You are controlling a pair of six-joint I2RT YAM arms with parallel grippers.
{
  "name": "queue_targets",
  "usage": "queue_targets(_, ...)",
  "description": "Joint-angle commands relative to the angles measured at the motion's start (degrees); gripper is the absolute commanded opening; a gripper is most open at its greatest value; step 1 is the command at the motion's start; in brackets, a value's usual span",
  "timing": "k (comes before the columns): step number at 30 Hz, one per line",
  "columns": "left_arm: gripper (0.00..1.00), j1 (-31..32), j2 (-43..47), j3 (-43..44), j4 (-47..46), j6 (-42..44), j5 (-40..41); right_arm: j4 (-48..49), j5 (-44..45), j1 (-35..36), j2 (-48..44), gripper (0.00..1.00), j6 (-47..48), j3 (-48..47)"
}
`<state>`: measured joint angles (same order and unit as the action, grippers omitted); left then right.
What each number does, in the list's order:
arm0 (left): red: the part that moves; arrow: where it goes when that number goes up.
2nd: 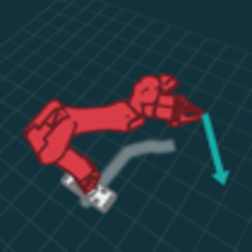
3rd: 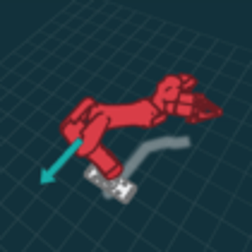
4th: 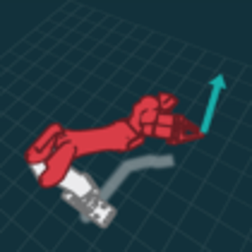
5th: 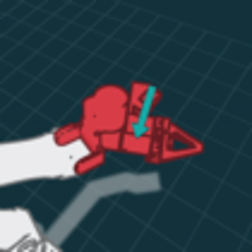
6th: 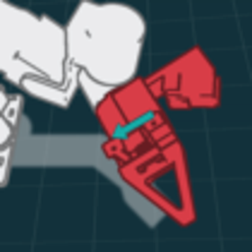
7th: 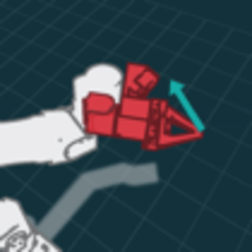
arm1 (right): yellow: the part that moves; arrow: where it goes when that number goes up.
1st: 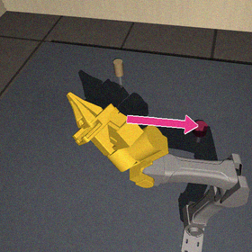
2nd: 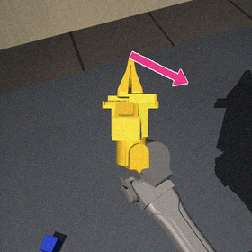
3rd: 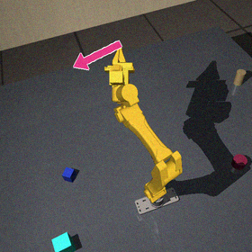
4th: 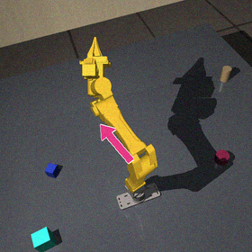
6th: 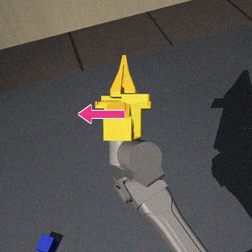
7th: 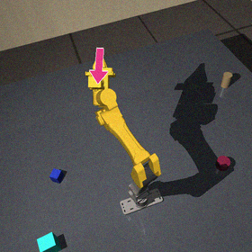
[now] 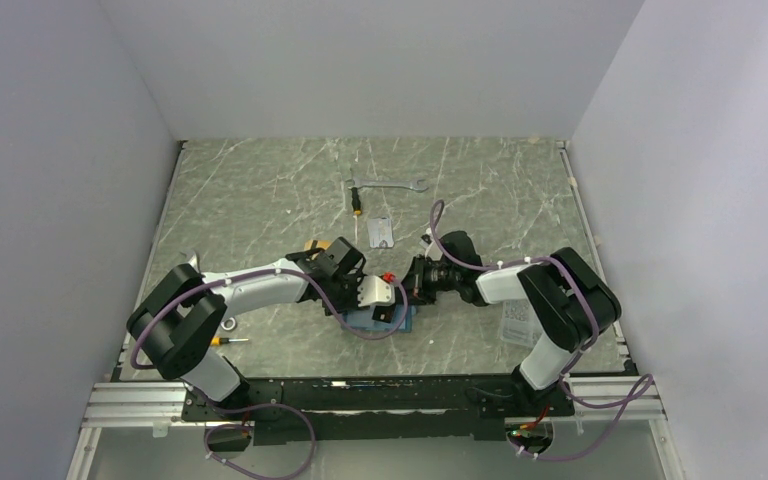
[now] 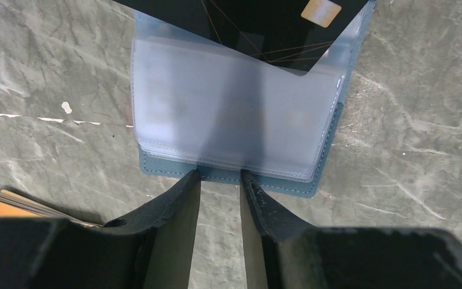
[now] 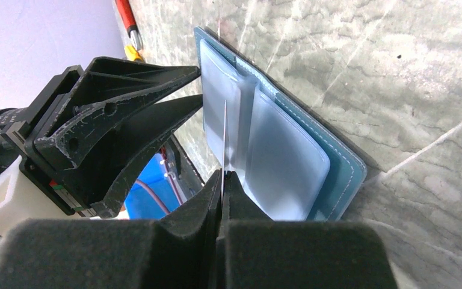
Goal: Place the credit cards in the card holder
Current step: Insert the credit card into the card holder.
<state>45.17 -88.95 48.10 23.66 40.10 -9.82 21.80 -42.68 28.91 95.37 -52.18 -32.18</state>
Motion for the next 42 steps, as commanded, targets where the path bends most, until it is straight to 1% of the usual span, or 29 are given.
queue_targets(1, 0.36, 0.2, 0.0, -1.1, 1.6, 1.3, 1.5, 6.6, -1.6, 0.2, 1.1, 0.00, -2.0, 1.1)
queue_targets(8, 0.35, 0.2, 0.3, -1.8, 1.5, 1.1, 1.6, 6.2, -0.7, 0.8, 1.9, 0.00, -1.4, 2.1)
queue_targets(11, 0.34, 0.2, 0.4, -2.1, 1.5, 1.2, 2.0, 4.7, 0.0, 0.7, 1.4, 0.00, -0.2, 2.3)
queue_targets(15, 0.32, 0.2, 0.4, -2.5, 1.3, 1.2, 2.6, 5.3, 0.0, 0.2, 0.8, 0.00, -0.4, 3.1)
queue_targets(18, 0.29, 0.2, 0.6, -2.9, 1.1, 1.0, 2.7, 7.2, -0.2, 0.0, 0.3, 0.00, -1.1, 3.9)
queue_targets(23, 0.24, 0.3, 0.1, -3.0, 1.2, 1.1, 3.3, 14.8, -2.3, -0.1, 2.4, 0.00, -5.0, 5.4)
queue_targets(26, 0.22, 0.3, 0.1, -2.9, 1.4, 1.1, 3.4, 17.7, -2.9, -0.1, 3.1, 0.00, -6.4, 6.0)
queue_targets(33, 0.15, 0.2, 0.0, -3.1, 1.5, 1.3, 4.1, 13.3, -1.7, -2.4, -0.4, 0.00, -3.2, 6.3)
queue_targets(35, 0.13, 0.2, -0.1, -3.1, 1.6, 1.1, 4.1, 13.5, -1.5, -2.9, -0.8, 0.00, -3.1, 6.8)
queue_targets(42, 0.10, 0.3, -0.5, -2.7, 2.1, 1.0, 4.0, 15.8, -1.0, -2.8, 0.6, 0.00, -4.5, 6.9)
